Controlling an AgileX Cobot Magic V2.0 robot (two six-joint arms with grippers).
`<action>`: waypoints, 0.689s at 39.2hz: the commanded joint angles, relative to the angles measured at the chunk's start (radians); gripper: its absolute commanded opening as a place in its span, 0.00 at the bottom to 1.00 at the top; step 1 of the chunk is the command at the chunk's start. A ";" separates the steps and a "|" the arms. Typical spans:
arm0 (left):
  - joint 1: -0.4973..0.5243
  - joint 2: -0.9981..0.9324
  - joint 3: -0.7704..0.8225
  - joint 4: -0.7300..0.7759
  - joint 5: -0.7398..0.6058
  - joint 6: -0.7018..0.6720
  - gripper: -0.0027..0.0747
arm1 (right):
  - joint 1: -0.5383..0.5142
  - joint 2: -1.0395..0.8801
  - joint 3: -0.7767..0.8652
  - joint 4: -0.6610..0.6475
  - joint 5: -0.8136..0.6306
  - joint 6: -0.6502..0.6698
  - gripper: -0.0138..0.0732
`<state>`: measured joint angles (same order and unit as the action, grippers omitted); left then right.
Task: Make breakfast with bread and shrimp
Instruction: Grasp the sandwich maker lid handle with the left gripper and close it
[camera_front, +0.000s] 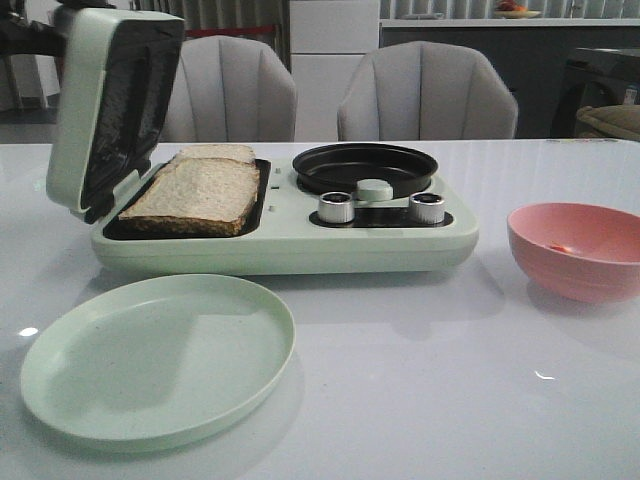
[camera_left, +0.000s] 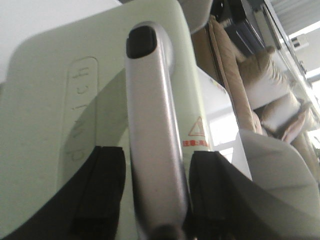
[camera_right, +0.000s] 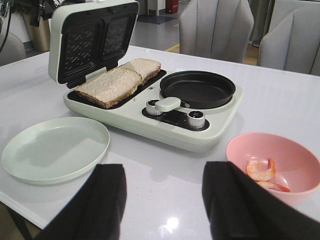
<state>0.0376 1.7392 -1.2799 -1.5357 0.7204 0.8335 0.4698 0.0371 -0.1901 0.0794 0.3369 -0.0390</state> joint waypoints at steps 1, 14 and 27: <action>-0.066 -0.043 -0.033 -0.039 0.027 0.060 0.48 | -0.004 0.010 -0.024 0.000 -0.086 -0.011 0.69; -0.275 0.010 -0.033 0.124 -0.080 0.110 0.48 | -0.004 0.010 -0.024 0.000 -0.086 -0.011 0.69; -0.310 0.062 -0.033 0.207 -0.088 0.110 0.48 | -0.004 0.010 -0.024 0.000 -0.086 -0.011 0.69</action>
<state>-0.2637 1.8485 -1.2821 -1.2984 0.6278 0.9431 0.4698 0.0371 -0.1901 0.0794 0.3369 -0.0408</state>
